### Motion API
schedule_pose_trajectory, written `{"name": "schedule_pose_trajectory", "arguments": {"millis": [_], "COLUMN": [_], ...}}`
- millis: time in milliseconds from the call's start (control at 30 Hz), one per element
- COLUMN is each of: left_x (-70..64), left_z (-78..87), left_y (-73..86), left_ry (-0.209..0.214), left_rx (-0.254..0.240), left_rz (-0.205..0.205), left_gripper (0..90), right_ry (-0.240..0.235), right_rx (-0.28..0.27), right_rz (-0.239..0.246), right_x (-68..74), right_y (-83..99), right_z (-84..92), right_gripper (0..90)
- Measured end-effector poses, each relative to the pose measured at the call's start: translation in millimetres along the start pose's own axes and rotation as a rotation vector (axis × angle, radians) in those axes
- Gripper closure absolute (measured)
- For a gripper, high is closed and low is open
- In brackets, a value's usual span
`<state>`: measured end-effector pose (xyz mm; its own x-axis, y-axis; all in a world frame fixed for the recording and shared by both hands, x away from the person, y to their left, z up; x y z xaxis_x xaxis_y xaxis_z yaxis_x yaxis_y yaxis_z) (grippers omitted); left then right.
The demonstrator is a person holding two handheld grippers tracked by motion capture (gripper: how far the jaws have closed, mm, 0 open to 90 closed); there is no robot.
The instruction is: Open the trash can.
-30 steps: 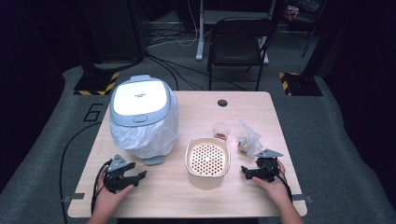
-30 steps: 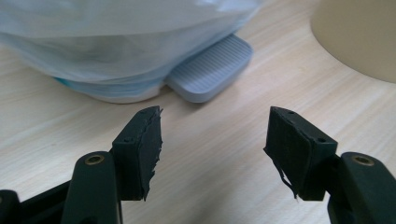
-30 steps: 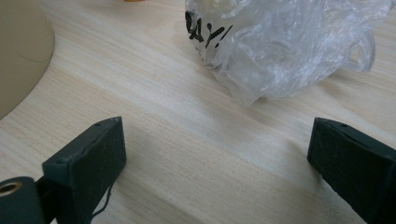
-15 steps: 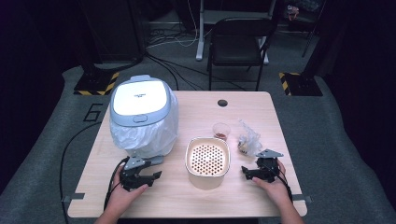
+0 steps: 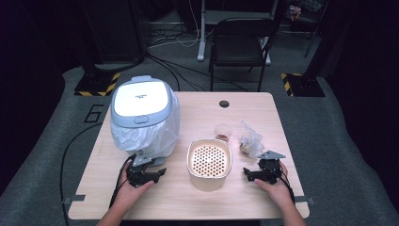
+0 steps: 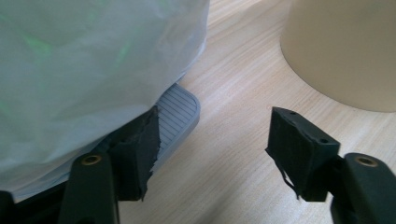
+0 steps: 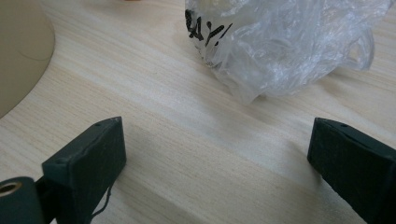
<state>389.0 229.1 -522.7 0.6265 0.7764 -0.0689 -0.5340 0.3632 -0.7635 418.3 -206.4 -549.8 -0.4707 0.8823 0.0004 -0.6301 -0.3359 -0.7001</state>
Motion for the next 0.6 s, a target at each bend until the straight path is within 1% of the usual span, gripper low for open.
{"name": "schedule_pose_trajectory", "arguments": {"millis": [67,100,133,200,233,267,300,333,367,400,433,467,500,533,567,600], "left_x": [-0.1,0.8,1.4,1.6,0.8,0.8,-1.3,-1.3,-4.2,-4.2,-6.6,-7.2,-7.1,-7.1,-5.4,-3.0], "left_z": [-0.9,-1.0,-1.2,-1.4,-2.4,-2.4,-3.1,-3.1,-5.5,-5.5,-7.0,-7.2,-7.4,-7.3,-6.8,-6.0], "left_y": [-0.1,0.0,0.2,0.5,1.7,1.7,1.6,1.6,2.5,2.5,3.2,3.2,2.8,2.6,2.3,2.0], "left_ry": [0.001,0.005,0.012,0.012,0.001,0.001,-0.019,-0.019,-0.060,-0.060,-0.081,-0.090,-0.090,-0.083,-0.072,-0.051], "left_rx": [0.007,0.012,0.003,0.002,-0.004,-0.004,0.003,0.003,0.015,0.015,0.026,0.030,0.029,0.025,0.022,0.023], "left_rz": [0.012,0.011,0.040,0.038,0.024,0.024,0.018,0.018,-0.048,-0.048,-0.085,-0.094,-0.086,-0.057,-0.046,-0.024], "left_gripper": [33.5,33.5,33.9,34.1,34.2,34.2,34.0,33.9,33.9,33.9,33.9,33.8,33.7,33.6,33.7,33.8], "right_ry": [0.000,0.001,0.000,0.000,0.003,0.003,0.003,0.003,0.003,0.003,0.003,0.003,0.004,0.003,0.003,0.003], "right_rx": [0.000,0.000,-0.001,0.000,0.001,0.001,0.002,0.002,0.002,0.002,0.002,0.002,0.002,0.001,0.001,0.002], "right_rz": [-0.001,0.000,-0.001,-0.001,-0.009,-0.009,-0.006,-0.006,-0.006,-0.006,-0.006,-0.006,-0.006,-0.006,-0.006,-0.006], "right_x": [0.1,0.1,0.1,0.2,0.7,0.7,0.5,0.5,0.6,0.6,0.6,0.6,0.6,0.6,0.6,0.6], "right_y": [0.0,0.0,0.0,0.1,0.3,0.3,0.3,0.3,0.3,0.3,0.3,0.3,0.3,0.4,0.4,0.4], "right_z": [0.0,0.0,0.0,0.0,0.2,0.2,0.3,0.3,0.3,0.3,0.2,0.3,0.3,0.2,0.3,0.3], "right_gripper": [3.9,3.9,3.9,3.9,3.9,3.9,3.9,3.9,3.9,3.9,3.9,3.9,3.9,3.9,3.9,3.9]}}
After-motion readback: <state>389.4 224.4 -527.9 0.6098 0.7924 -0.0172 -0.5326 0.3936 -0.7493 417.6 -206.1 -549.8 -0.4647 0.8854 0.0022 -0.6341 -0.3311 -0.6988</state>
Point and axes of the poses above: each handheld gripper's, and its own axes: z roughly backward along the jaws, y roughly out of its underside, x roughly to its left, the point moved 3 cm from there along -z, roughly forward along the jaws, and after that the axes turned 2 degrees about x, right-handed, at the moved point
